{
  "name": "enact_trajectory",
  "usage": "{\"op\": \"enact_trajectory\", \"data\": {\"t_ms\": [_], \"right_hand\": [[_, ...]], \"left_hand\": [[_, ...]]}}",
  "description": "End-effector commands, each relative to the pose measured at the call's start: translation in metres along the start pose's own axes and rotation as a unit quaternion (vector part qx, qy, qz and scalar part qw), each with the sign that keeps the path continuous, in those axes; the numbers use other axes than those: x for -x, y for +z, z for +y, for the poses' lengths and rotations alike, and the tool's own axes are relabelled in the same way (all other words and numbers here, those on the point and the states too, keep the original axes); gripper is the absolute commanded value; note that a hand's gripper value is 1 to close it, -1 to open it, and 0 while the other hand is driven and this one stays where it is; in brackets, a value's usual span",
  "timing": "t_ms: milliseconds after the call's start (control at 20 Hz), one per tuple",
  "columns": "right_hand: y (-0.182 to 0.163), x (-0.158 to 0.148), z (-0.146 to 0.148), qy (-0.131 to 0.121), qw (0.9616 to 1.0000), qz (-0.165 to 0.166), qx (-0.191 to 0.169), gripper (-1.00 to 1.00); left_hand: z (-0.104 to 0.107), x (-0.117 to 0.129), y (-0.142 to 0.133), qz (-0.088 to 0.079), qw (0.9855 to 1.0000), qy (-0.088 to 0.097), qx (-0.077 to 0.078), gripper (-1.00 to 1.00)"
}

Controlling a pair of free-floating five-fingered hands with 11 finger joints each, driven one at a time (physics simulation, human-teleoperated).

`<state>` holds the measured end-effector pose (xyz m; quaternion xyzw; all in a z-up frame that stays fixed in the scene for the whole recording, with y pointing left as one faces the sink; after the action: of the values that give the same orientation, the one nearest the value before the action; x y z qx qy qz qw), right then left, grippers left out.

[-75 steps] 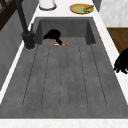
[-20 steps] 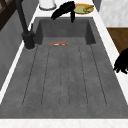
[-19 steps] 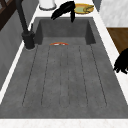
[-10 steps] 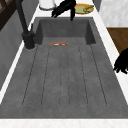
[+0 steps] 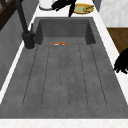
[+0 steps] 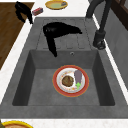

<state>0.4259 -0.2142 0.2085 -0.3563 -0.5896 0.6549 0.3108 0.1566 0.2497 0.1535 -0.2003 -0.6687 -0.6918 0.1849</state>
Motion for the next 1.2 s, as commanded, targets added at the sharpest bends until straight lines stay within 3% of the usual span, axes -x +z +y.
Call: {"op": "enact_trajectory", "data": {"t_ms": [0, 300, 350, 500, 600, 700, 1150], "right_hand": [[0.005, 0.008, -0.003, 0.027, 0.9978, -0.026, 0.055, -1.00], [-0.004, 0.011, -0.005, 0.029, 0.9972, -0.044, 0.053, -1.00], [0.000, 0.008, -0.005, 0.026, 0.9982, -0.027, 0.047, -1.00], [-0.007, 0.011, -0.006, 0.032, 0.9981, -0.022, 0.048, -1.00], [-0.023, 0.014, -0.004, 0.042, 0.9981, -0.015, 0.041, -1.00], [-0.035, 0.023, -0.004, 0.031, 0.9986, -0.012, 0.040, -1.00], [-0.090, 0.033, 0.010, 0.025, 0.9989, -0.004, 0.040, -1.00]], "left_hand": [[0.000, 0.000, 0.000, 0.000, 1.0000, 0.000, 0.000, 0.00], [0.000, 0.000, 0.000, 0.000, 1.0000, 0.000, 0.000, 0.00], [0.000, 0.000, 0.000, 0.000, 1.0000, 0.000, 0.000, 0.00], [0.000, 0.000, 0.000, 0.000, 1.0000, 0.000, 0.000, 0.00], [0.000, 0.000, 0.000, 0.000, 1.0000, 0.000, 0.000, 0.00], [0.000, 0.000, 0.000, 0.000, 1.0000, 0.000, 0.000, 0.00], [0.000, 0.000, 0.000, 0.000, 1.0000, 0.000, 0.000, 0.00]]}}
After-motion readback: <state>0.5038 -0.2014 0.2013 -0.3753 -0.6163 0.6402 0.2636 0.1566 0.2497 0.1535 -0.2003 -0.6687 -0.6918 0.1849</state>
